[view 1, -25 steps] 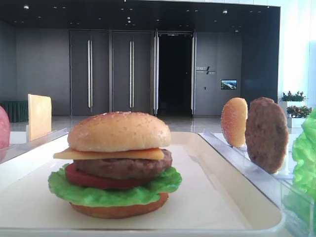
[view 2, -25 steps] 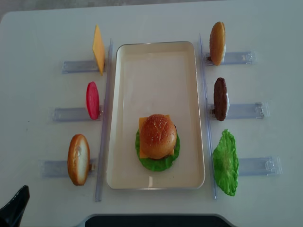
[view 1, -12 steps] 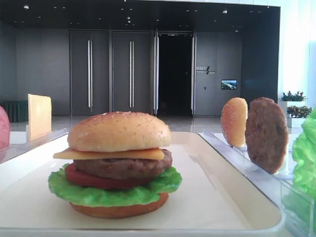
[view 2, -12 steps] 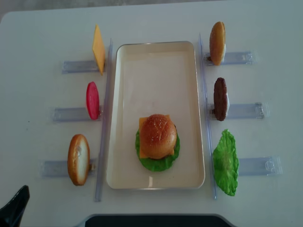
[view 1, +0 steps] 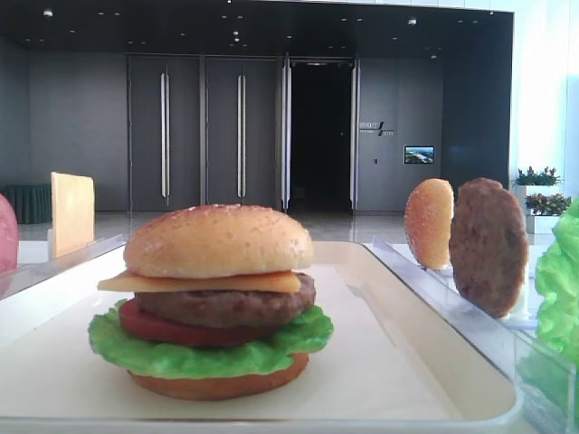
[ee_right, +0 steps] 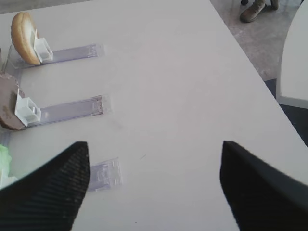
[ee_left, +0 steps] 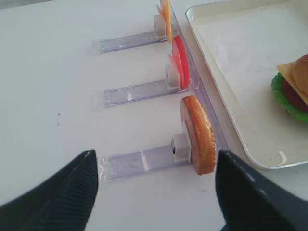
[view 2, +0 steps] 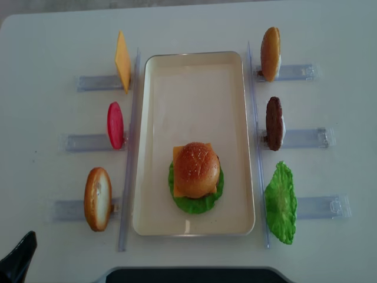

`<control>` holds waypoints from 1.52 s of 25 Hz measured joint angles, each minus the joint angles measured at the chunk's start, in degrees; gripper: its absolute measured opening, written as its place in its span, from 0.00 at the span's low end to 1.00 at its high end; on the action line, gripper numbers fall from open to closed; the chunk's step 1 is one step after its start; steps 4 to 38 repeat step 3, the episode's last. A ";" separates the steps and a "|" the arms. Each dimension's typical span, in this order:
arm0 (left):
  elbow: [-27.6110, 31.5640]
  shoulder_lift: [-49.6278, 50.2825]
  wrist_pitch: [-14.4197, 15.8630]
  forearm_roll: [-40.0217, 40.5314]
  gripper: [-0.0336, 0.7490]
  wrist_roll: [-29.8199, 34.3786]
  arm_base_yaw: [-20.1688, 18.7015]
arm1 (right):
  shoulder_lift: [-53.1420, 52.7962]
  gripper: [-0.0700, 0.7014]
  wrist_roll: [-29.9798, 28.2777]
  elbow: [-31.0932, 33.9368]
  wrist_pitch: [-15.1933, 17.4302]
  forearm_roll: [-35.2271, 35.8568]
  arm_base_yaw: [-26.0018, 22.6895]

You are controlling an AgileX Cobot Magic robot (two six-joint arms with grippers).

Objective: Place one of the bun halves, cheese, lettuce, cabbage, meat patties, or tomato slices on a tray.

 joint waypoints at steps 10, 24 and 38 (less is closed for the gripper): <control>0.00 0.00 0.00 0.00 0.78 0.00 0.00 | 0.00 0.78 0.00 0.00 0.00 0.00 0.00; 0.00 0.00 0.00 0.00 0.78 0.00 0.00 | 0.00 0.78 0.00 0.00 0.00 0.00 0.00; 0.00 0.00 0.00 0.00 0.78 0.00 0.00 | 0.00 0.78 0.00 0.00 0.00 0.00 0.00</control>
